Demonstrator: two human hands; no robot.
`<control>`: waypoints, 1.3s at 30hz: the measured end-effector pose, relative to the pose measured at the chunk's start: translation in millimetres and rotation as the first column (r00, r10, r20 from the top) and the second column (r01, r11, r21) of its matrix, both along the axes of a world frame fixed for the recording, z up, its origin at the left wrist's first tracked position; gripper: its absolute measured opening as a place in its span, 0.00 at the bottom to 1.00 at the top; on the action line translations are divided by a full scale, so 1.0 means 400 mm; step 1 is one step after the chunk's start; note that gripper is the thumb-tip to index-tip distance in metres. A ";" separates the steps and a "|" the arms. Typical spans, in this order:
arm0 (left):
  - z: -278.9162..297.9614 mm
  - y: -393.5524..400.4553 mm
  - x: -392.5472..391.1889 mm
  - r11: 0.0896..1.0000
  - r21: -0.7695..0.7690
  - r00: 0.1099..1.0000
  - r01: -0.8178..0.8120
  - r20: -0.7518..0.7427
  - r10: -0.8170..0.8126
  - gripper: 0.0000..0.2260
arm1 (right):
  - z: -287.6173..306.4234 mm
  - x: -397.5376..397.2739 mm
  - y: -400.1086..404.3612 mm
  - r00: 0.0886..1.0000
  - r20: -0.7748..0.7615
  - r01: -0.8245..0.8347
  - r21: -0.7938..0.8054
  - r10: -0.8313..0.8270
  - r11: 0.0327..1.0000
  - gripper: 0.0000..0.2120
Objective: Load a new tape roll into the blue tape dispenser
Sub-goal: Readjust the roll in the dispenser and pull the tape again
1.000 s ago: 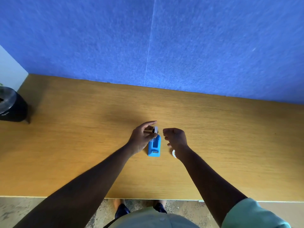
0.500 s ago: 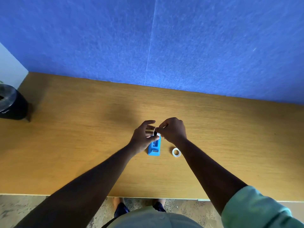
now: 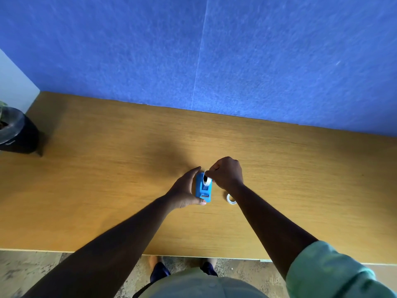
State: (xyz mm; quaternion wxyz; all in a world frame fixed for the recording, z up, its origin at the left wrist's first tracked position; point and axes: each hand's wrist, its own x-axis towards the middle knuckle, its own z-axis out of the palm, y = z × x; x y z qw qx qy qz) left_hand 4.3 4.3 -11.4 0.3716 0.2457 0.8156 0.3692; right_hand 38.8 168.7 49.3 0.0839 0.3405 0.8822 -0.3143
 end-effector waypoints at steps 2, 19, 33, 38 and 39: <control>-0.004 0.002 0.005 1.000 -0.001 1.000 0.001 -0.015 -0.001 0.53 | -0.007 -0.003 -0.001 1.000 0.006 -0.003 0.011 0.003 1.000 0.08; -0.026 0.002 0.003 1.000 0.021 0.999 -0.014 -0.046 0.015 0.48 | -0.051 -0.011 -0.007 0.998 0.056 0.019 0.014 -0.020 1.000 0.09; -0.038 -0.001 0.002 0.998 0.042 0.994 0.035 -0.109 -0.030 0.51 | -0.064 -0.010 -0.008 0.998 0.035 0.050 -0.008 -0.050 0.999 0.15; -0.034 0.000 -0.003 0.997 0.057 0.992 0.053 -0.118 -0.046 0.51 | -0.066 0.009 -0.001 0.996 0.013 0.090 -0.038 -0.090 0.995 0.16; -0.033 0.000 -0.003 0.996 0.063 0.991 0.065 -0.119 -0.057 0.51 | -0.065 0.017 0.002 0.994 0.010 0.112 -0.041 -0.111 0.993 0.16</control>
